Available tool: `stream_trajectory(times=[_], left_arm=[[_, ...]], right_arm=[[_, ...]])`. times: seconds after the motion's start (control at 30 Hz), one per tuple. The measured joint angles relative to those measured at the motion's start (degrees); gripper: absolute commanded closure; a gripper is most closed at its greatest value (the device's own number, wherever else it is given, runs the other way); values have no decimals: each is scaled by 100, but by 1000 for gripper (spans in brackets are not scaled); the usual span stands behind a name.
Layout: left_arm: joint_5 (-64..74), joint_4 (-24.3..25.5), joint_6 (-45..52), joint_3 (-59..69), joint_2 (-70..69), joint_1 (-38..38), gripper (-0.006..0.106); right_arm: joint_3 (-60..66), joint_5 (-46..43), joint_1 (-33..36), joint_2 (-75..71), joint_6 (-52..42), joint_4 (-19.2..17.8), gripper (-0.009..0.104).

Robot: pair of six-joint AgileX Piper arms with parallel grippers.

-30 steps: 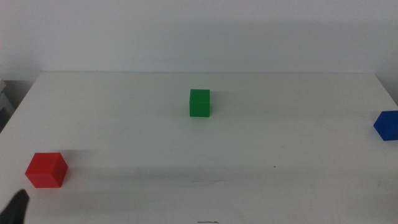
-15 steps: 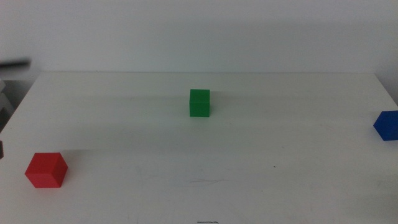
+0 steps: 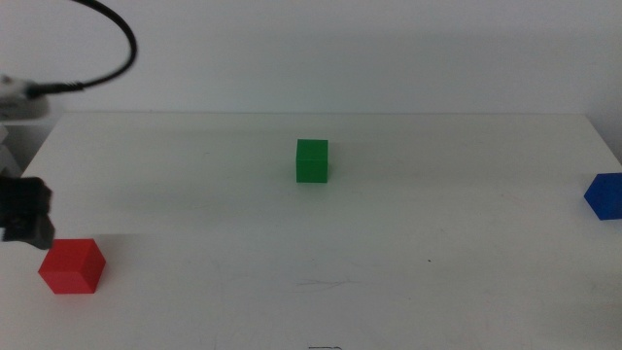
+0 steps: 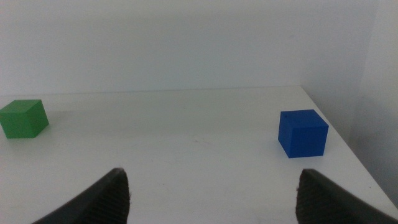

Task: Stack red cubes first, then green, then blue cubes in a specific spot.

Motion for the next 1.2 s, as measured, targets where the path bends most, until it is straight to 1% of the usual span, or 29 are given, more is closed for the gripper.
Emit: stream_trajectory(times=[0.13,0.2,0.37,0.47,0.67,0.97,1.07,1.2], left_arm=[[-5,-6,157,-140,623,101,9],[-54,-61,397,-247,936,223,9],[-156,-400,1112,-501,1630,624,9],[-281,-527,1445,-663,2071,728,9],[-609,-607,1632,-857,2860,736,9],[-1154,-782,1885,-867,3665,736,10],[-1234,-796,1891,-867,3815,736,14],[-1321,-798,1912,-867,3945,736,29]], right_arm=[[0,0,0,0,0,0,1],[0,0,0,0,0,0,1],[0,0,0,0,0,0,1],[0,0,0,0,0,0,1],[0,0,0,0,0,0,1],[0,0,0,0,0,0,1],[0,0,0,0,0,0,1],[0,0,0,0,0,0,1]])
